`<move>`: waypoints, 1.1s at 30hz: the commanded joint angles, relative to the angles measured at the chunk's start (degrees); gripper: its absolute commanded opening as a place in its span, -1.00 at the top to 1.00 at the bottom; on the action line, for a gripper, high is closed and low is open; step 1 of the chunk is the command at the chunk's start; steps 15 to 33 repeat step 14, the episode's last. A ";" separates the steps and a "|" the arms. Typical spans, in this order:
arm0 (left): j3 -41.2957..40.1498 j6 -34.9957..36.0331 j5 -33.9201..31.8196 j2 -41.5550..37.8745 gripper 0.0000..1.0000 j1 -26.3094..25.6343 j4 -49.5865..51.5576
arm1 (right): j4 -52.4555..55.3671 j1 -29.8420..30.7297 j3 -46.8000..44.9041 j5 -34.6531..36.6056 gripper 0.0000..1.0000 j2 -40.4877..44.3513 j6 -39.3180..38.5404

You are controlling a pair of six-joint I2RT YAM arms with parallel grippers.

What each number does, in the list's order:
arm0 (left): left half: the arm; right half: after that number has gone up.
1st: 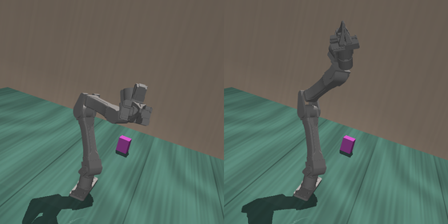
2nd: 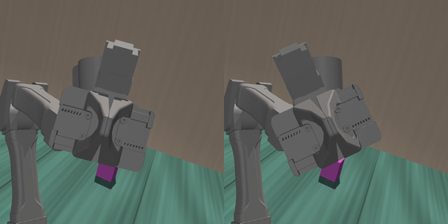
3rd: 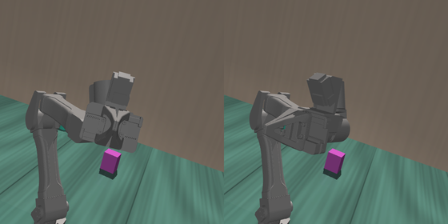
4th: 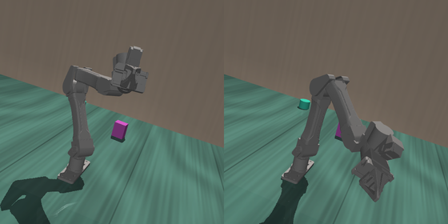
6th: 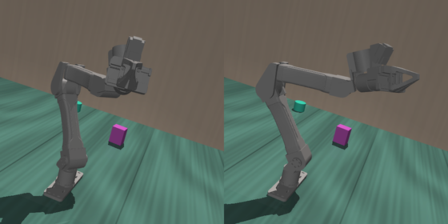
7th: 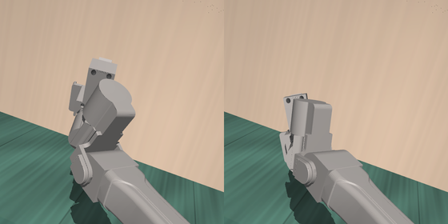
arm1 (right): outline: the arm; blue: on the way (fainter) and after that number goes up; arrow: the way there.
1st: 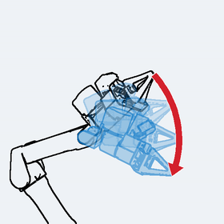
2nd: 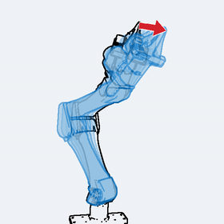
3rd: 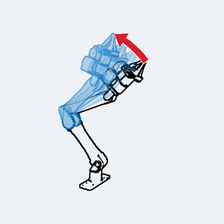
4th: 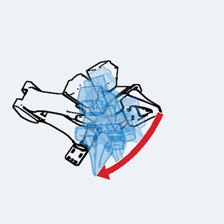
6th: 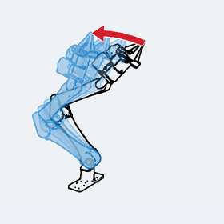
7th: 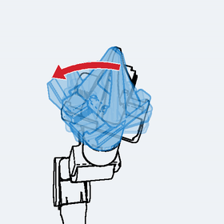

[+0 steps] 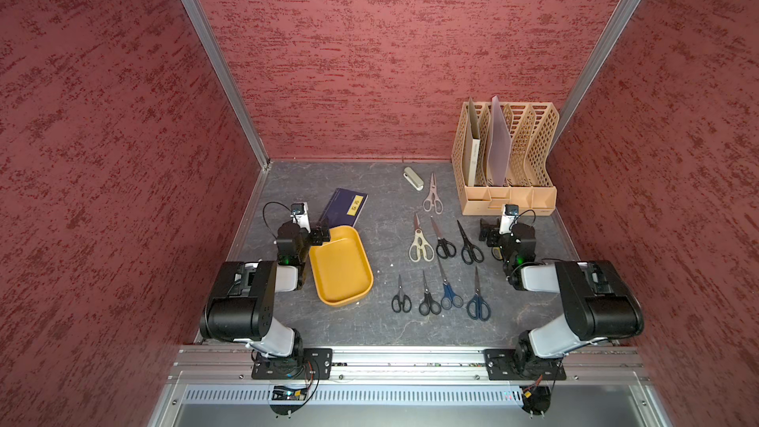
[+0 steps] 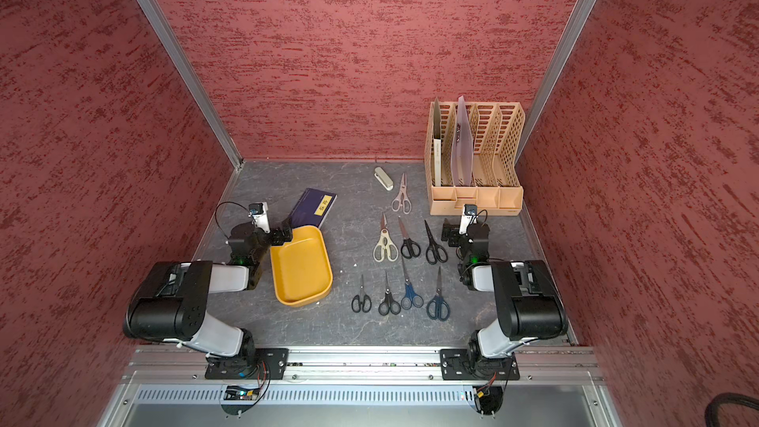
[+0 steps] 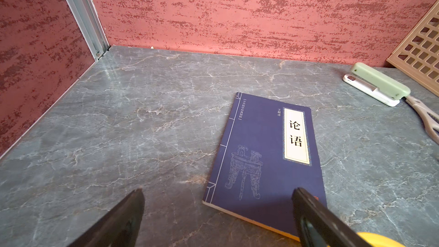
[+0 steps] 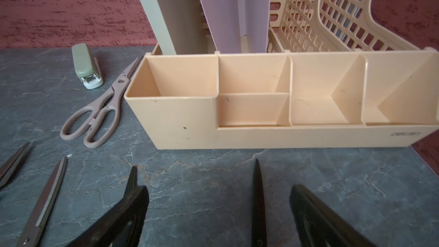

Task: Take the scissors out of the storage box
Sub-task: Reset both arms

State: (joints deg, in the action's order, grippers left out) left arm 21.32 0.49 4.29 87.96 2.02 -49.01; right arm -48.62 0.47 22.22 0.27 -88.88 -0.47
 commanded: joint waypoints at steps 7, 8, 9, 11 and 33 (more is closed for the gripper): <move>0.72 0.52 1.22 -0.12 -0.99 0.44 -1.44 | -2.76 -0.17 0.71 -2.65 -0.97 0.03 -0.61; 0.74 0.41 1.25 -0.10 -0.99 0.48 -1.44 | -2.56 -0.10 0.78 -2.53 -0.97 -0.06 -0.66; 0.74 0.46 1.18 -0.09 -0.99 0.49 -1.44 | -2.61 -0.04 0.74 -2.49 -0.97 -0.07 -0.74; 0.74 0.54 1.12 -0.12 -0.99 0.49 -1.44 | -2.71 -0.04 0.65 -2.49 -0.97 -0.06 -0.74; 0.74 0.47 1.10 -0.11 -0.99 0.49 -1.44 | -4.41 -0.04 -0.32 -3.63 -0.97 0.18 -1.12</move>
